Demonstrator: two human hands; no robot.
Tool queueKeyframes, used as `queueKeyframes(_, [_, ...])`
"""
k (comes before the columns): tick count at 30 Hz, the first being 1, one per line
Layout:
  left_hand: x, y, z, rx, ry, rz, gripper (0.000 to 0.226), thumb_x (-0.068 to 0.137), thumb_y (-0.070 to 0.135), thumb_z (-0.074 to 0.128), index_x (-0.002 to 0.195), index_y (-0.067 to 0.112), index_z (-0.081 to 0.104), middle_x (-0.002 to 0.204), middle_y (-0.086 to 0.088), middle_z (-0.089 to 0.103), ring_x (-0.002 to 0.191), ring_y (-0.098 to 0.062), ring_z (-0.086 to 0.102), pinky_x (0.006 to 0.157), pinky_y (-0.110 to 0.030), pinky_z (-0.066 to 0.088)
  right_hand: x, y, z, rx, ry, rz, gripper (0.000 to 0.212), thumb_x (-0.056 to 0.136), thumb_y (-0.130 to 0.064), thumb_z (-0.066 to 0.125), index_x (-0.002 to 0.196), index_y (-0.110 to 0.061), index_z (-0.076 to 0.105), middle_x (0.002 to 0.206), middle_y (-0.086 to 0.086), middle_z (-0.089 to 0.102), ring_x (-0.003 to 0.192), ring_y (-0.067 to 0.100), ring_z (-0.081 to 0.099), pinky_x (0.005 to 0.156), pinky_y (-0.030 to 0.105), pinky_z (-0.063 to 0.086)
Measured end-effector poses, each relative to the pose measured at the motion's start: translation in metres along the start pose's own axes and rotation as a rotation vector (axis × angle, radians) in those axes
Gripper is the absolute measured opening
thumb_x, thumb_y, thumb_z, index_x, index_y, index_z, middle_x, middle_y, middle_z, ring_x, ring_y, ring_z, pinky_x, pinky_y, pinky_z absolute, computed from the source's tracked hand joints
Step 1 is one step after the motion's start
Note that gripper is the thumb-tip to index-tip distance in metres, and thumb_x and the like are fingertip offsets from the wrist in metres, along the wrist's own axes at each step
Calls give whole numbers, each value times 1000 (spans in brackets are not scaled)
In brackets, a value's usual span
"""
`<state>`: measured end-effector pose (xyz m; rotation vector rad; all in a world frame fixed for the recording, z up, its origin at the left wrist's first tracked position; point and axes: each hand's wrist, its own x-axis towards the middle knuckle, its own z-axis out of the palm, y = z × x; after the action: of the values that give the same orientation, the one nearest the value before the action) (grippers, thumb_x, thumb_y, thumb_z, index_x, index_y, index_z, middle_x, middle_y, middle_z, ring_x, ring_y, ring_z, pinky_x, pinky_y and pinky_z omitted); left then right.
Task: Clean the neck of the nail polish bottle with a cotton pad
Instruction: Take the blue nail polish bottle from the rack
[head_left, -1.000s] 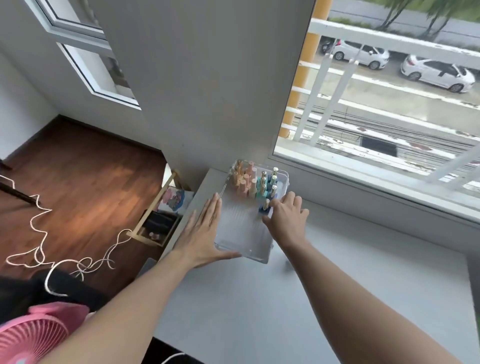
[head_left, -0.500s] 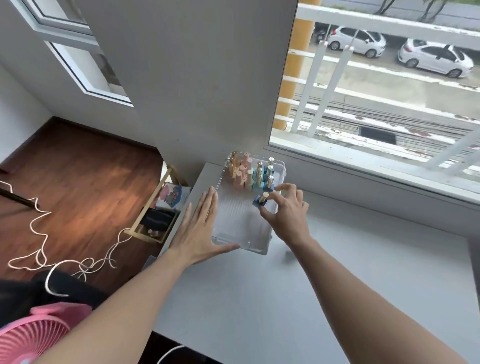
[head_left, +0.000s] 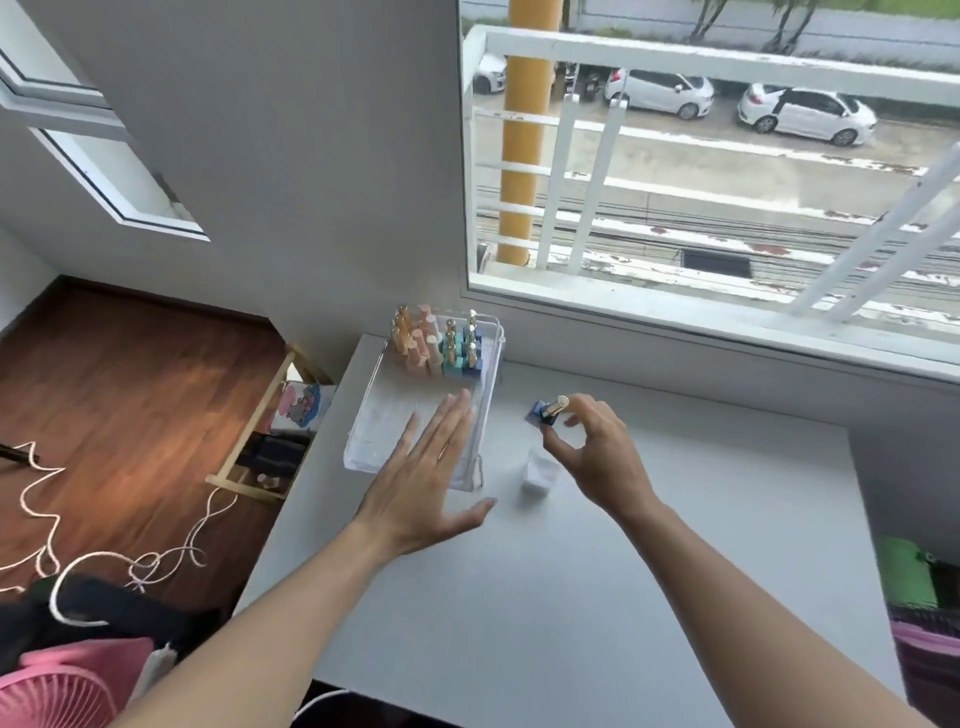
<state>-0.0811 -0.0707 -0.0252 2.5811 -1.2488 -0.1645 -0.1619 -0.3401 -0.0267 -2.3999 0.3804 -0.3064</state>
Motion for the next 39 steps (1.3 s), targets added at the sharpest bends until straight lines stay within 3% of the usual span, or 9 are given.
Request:
queueKeyframes(10, [15,101,101,-118,-32,189,106,104,64,59,181,13,8,190,2,-6,176,-15,-6,142,-47,17,-78,108,-32,63,-21,147,21,98,-26,80,117,-33,74,111,-23,71,89,8,74,85,38,64])
queueKeyframes(17, [38,132,199,-204,-88,191,103,107,65,54,181,19,0,189,8,-13,174,-6,-13,143,-34,10,-116,182,-5,132,-52,209,27,100,-23,79,116,-43,73,118,-29,72,98,3,76,88,37,65])
queueKeyframes(22, [50,135,256,-304,-63,144,79,114,40,42,181,16,7,189,10,-10,174,-4,-10,143,-39,11,-132,216,26,196,-12,164,26,106,-27,76,124,-46,74,123,-20,76,104,9,77,90,35,64])
queueKeyframes(28, [63,124,296,-235,52,87,74,110,27,36,179,9,17,190,1,3,176,-10,-1,141,-36,5,-135,245,60,191,109,45,23,105,-26,77,122,-41,74,116,-16,75,99,16,76,87,40,62])
queueKeyframes(31, [62,123,312,-126,126,113,71,112,34,37,178,10,26,189,-1,14,176,-15,9,141,-34,4,-137,262,70,93,171,-69,25,103,-25,79,125,-36,76,117,-23,75,101,11,71,86,35,59])
queueKeyframes(35, [63,122,313,-192,178,87,73,111,45,34,180,24,19,187,15,7,173,2,-3,139,-23,-3,-139,274,79,63,201,-188,25,103,-38,74,128,-41,75,118,-25,74,103,11,67,86,29,57])
queueKeyframes(39, [65,119,309,-258,229,93,70,114,41,50,179,29,24,184,23,14,169,10,1,134,-11,-7,-140,273,80,41,212,-229,28,104,-44,68,130,-42,76,112,-23,73,102,13,66,87,29,56])
